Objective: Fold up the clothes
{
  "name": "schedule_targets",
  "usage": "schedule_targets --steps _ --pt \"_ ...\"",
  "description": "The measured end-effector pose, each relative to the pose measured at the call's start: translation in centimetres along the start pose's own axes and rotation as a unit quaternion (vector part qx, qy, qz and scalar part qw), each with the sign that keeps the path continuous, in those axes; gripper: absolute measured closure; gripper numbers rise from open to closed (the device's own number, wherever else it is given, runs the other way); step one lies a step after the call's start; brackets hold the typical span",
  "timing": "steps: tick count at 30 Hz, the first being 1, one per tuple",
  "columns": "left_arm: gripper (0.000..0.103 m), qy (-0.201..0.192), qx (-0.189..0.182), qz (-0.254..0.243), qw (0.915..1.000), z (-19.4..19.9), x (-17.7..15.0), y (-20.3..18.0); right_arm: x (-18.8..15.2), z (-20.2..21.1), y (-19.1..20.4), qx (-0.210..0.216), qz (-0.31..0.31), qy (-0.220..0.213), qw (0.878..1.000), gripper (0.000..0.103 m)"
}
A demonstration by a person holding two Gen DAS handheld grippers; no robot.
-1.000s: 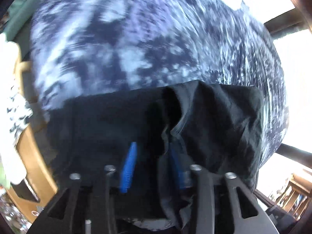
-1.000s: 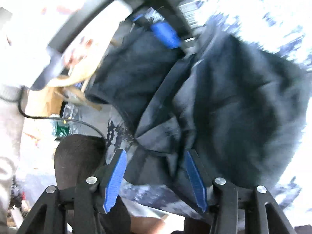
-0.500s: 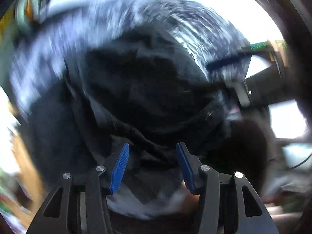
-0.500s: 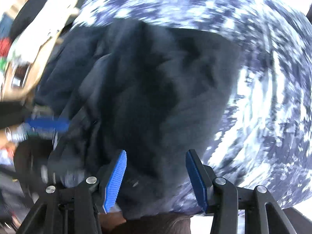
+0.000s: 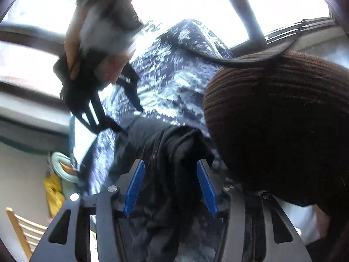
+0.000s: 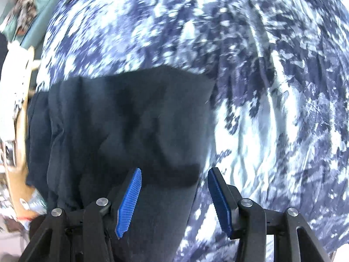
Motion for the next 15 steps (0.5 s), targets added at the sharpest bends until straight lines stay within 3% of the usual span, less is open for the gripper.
schedule_targets --steps 4,7,10,12,14,15 --pt "0.051 0.001 0.011 0.009 0.9999 -0.6 -0.1 -0.7 2.0 -0.1 -1.3 0.048 -0.026 0.009 0.998 0.051" --pt "0.053 -0.015 0.034 0.010 0.9993 -0.7 -0.1 -0.9 3.5 -0.9 -1.4 0.031 -0.039 0.016 0.999 0.051" --pt "0.063 -0.020 0.024 0.030 0.9991 -0.9 -0.1 -0.3 4.4 -1.8 -1.0 0.024 -0.042 0.027 0.998 0.049" --pt "0.082 -0.010 0.025 0.037 0.9989 -1.5 -0.2 0.1 4.9 -2.1 -0.3 0.018 -0.032 0.028 0.999 0.049" --pt "0.088 -0.006 0.011 0.050 0.9987 -1.9 -0.2 0.4 5.2 -2.4 0.6 0.007 -0.015 0.032 0.999 0.053" --pt "0.094 -0.008 0.006 0.053 0.9985 -1.8 -0.2 0.4 5.2 -2.5 0.8 0.001 -0.013 0.031 0.999 0.063"
Point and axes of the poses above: each gripper's, at about its wrist camera, not at the fingertips, and z roughly against the way its jaws point, y to its left, x to its top, the point moved 1 cm from there along -z, roughly the way its jaws point, and after that the axes turned 5 degrees about y, right-handed, at the moved point
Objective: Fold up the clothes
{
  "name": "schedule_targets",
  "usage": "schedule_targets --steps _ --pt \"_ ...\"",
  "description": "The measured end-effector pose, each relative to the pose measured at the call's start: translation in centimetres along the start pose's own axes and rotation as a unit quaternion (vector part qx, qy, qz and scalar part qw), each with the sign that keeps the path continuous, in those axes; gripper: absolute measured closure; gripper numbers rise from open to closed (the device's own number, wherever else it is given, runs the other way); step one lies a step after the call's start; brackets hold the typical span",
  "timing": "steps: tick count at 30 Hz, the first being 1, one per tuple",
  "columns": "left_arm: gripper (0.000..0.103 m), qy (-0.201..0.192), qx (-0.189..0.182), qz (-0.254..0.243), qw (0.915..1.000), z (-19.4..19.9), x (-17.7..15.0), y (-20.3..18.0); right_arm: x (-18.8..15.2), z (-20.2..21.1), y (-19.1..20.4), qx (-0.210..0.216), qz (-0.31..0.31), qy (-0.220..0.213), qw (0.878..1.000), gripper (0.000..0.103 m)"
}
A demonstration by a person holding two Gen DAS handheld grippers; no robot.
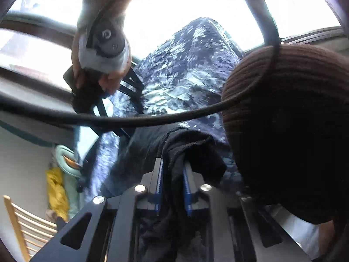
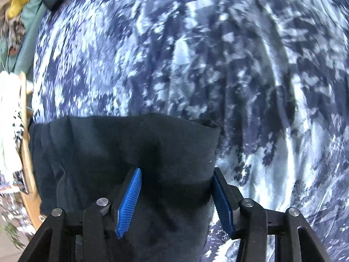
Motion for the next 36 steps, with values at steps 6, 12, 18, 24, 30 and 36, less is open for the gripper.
schedule_targets --steps 6,12,18,24,30,36 --pt "0.098 -0.002 0.009 -0.042 0.9991 1.8 -2.1 -1.5 -0.3 0.6 0.2 0.029 -0.006 -0.022 0.999 0.094" --pt "0.101 0.024 0.002 -0.073 0.9970 2.3 -4.4 -3.7 -0.1 0.0 -2.0 0.062 -0.047 -0.025 0.997 0.094" --pt "0.091 -0.034 0.032 -0.039 0.9981 4.9 -2.3 -1.5 -2.2 2.8 -3.7 0.076 -0.020 -0.024 0.997 0.057" --pt "0.077 -0.090 0.071 -0.079 0.9903 7.5 -0.3 -1.9 -3.9 4.7 -6.5 0.116 0.001 -0.010 0.993 0.055" --pt "0.071 -0.062 0.075 -0.095 0.9908 3.9 1.0 -2.0 -3.6 3.5 -7.6 0.136 0.001 0.006 0.991 0.055" --pt "0.071 -0.027 0.043 -0.127 0.9907 0.5 1.3 -2.9 -3.7 3.7 -7.5 0.153 0.013 0.006 0.988 0.055"
Point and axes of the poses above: each gripper's, at about its wrist camera, not at the fingertips, and z roughly against the way its jaws point, y to its left, x to its top, the point moved 1 cm from there along -z, roughly the way its jaws point, and after that the axes turned 5 degrees about y, right-handed, at the moved point
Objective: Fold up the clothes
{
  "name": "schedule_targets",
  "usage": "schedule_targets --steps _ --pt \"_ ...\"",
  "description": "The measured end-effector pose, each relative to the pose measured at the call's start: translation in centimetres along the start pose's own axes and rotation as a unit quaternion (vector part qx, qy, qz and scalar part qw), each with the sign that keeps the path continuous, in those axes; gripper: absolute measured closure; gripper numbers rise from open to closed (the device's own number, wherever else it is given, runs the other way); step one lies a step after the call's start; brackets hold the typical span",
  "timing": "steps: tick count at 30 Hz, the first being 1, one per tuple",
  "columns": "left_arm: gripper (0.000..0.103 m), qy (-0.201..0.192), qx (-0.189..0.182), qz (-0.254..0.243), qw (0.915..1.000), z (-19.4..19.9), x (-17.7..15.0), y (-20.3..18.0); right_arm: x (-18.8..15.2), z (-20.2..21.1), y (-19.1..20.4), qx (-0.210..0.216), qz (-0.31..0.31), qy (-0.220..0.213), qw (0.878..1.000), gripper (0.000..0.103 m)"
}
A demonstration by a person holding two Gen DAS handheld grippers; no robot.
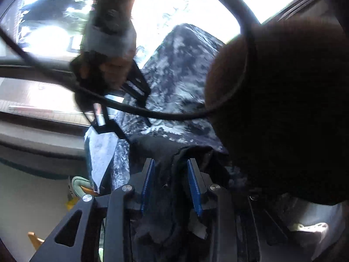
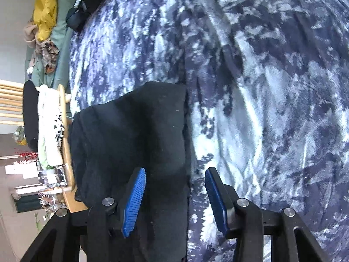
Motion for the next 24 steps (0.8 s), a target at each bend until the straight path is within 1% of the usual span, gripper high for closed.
schedule_targets --steps 2,4,6,8,11,13,16,20,23,24 --pt "0.071 0.001 -0.016 -0.001 0.9999 -0.4 0.3 -0.1 0.1 -0.1 0.2 0.000 0.005 0.002 1.000 0.055" --pt "0.076 0.006 -0.024 -0.007 0.9997 -1.0 0.4 -0.3 0.4 -0.7 0.6 -0.009 0.010 0.009 1.000 0.055" --pt "0.092 0.014 -0.031 -0.009 0.9994 -1.3 0.3 -0.4 0.7 -1.3 0.8 -0.021 0.013 0.019 0.999 0.055" --pt "0.094 0.020 -0.037 -0.012 0.9991 -1.5 0.1 -0.4 1.0 -2.2 1.1 -0.032 0.017 0.032 0.999 0.055" --pt "0.095 0.012 -0.033 -0.023 0.9991 -1.0 -0.3 -0.6 1.7 -3.3 1.1 -0.024 0.005 0.044 0.999 0.055" --pt "0.096 0.008 -0.037 -0.022 0.9990 -0.7 -0.6 -0.5 2.1 -3.7 1.0 -0.011 -0.007 0.048 0.999 0.055" --pt "0.096 0.000 -0.041 -0.028 0.9988 0.0 -1.0 -0.8 2.4 -3.8 0.6 -0.005 -0.027 0.054 0.998 0.056" --pt "0.096 -0.014 -0.011 -0.075 0.9970 0.9 -1.7 -2.5 2.2 -3.7 0.7 -0.010 -0.032 0.049 0.998 0.059" --pt "0.097 -0.014 0.000 -0.083 0.9965 1.3 -1.6 -2.9 1.9 -4.1 1.2 -0.022 -0.033 0.045 0.998 0.068" --pt "0.096 -0.013 0.003 -0.082 0.9966 1.4 -1.5 -2.8 1.9 -4.2 1.5 -0.032 -0.029 0.043 0.998 0.074"
Point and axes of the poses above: each gripper's, at about its wrist camera, not at the fingertips, and z roughly against the way its jaws point, y to its left, x to its top, the point moved 1 cm from there along -z, roughly the way its jaws point, and after that the axes turned 5 degrees about y, right-handed, at the moved point
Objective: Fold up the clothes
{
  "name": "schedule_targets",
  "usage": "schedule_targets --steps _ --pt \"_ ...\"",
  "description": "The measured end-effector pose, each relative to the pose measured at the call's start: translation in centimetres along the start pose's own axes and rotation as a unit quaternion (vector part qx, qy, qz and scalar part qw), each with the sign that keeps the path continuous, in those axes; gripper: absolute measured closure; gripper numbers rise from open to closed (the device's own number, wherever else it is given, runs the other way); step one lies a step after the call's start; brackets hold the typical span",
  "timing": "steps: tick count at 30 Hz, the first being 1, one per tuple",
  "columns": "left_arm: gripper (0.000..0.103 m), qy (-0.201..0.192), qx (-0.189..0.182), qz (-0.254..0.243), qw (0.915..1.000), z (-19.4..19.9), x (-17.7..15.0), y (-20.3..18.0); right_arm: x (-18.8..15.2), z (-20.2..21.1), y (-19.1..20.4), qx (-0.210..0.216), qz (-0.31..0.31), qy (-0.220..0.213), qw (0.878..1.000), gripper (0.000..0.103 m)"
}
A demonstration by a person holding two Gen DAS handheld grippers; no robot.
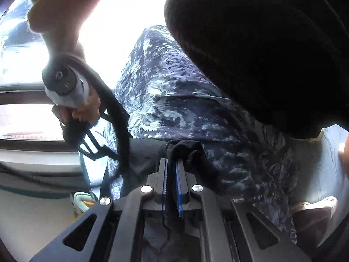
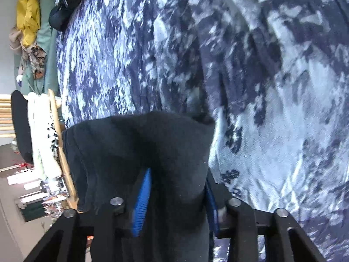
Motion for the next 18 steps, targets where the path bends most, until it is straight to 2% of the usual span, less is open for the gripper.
schedule_targets --steps 1,3,18 --pt "0.096 0.000 0.003 0.001 1.0000 0.12 0.08 0.07 -0.07 -0.09 0.27 -0.011 0.003 -0.003 1.000 0.081" --pt "0.096 0.003 0.004 0.007 1.0000 0.29 0.20 0.16 -0.18 -0.02 0.61 -0.014 0.007 -0.009 1.000 0.089" --pt "0.097 0.013 0.010 0.011 0.9998 0.48 -0.12 0.04 -0.35 -0.05 0.04 0.003 -0.013 -0.019 1.000 0.092"
Point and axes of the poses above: each gripper's, at about its wrist camera, not at the fingertips, and z roughly against the way its jaws point, y to its left, x to its top, the point moved 1 cm from there along -z, roughly the way its jaws point, and after that the axes turned 5 degrees about y, right-handed, at the moved point
